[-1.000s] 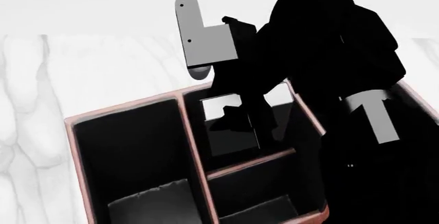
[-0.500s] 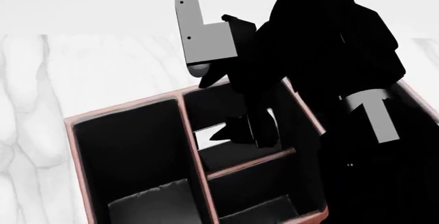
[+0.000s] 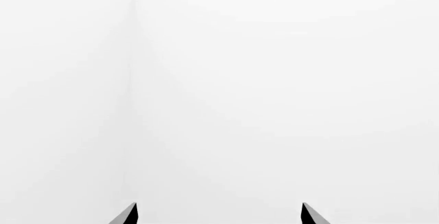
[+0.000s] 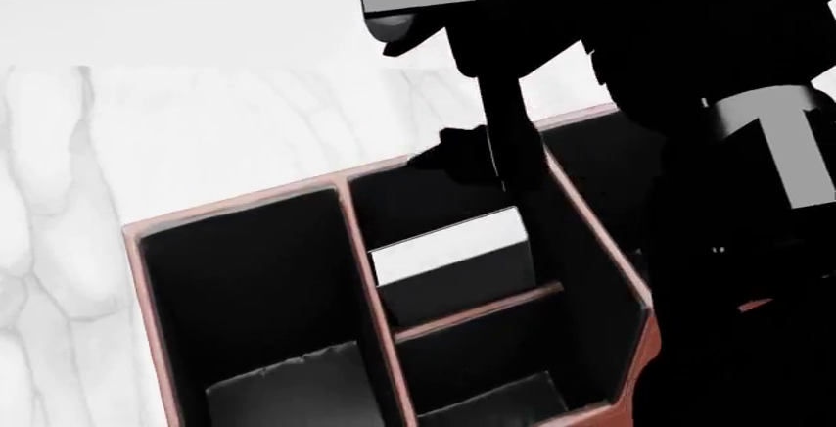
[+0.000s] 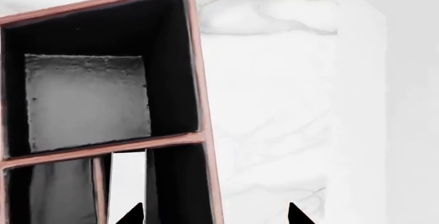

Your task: Pick up the book and place it in the front compartment of the caddy.

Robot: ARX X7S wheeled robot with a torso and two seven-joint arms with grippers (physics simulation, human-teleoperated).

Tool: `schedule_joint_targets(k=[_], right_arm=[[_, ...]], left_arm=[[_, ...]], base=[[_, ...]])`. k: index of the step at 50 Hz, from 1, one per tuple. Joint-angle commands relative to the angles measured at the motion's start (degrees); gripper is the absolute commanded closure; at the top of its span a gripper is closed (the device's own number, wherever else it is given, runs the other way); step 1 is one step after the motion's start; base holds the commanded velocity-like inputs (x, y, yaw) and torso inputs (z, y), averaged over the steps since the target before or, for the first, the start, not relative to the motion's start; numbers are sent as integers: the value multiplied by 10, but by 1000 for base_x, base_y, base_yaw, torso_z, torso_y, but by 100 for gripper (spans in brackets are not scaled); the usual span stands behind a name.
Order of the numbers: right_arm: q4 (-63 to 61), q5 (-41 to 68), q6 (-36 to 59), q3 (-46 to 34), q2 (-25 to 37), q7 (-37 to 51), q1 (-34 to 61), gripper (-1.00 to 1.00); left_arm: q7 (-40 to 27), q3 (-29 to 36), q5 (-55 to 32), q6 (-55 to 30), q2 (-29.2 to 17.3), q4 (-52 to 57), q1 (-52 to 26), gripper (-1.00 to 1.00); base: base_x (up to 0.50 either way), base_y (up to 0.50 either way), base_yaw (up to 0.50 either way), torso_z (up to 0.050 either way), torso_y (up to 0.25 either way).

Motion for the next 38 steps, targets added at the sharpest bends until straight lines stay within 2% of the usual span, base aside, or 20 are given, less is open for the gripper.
schedule_joint_targets(k=[1, 8, 11, 16, 29, 38], right_arm=[[-1, -13, -20, 26, 6, 17, 72, -100], [-27, -14, -20, 32, 30, 39, 109, -100], [-180, -13, 70, 39, 86, 53, 93, -100], [-355, -16, 173, 51, 149, 71, 80, -100], [-659, -20, 369, 98, 256, 115, 67, -100], [-809, 1, 474, 138, 299, 130, 54, -100]], left_arm=[[12, -13, 8, 3, 9, 4, 0, -100], [11, -11, 7, 2, 9, 7, 0, -100], [11, -11, 6, 3, 9, 7, 1, -100], [11, -10, 6, 4, 9, 7, 1, -100], [11, -4, 7, 7, 9, 7, 0, -100], [9, -2, 5, 5, 8, 11, -1, -100]], base=[[0, 0, 0, 0, 0], [0, 0, 0, 0, 0], [0, 0, 0, 0, 0], [0, 0, 0, 0, 0], [0, 0, 0, 0, 0], [0, 0, 0, 0, 0]])
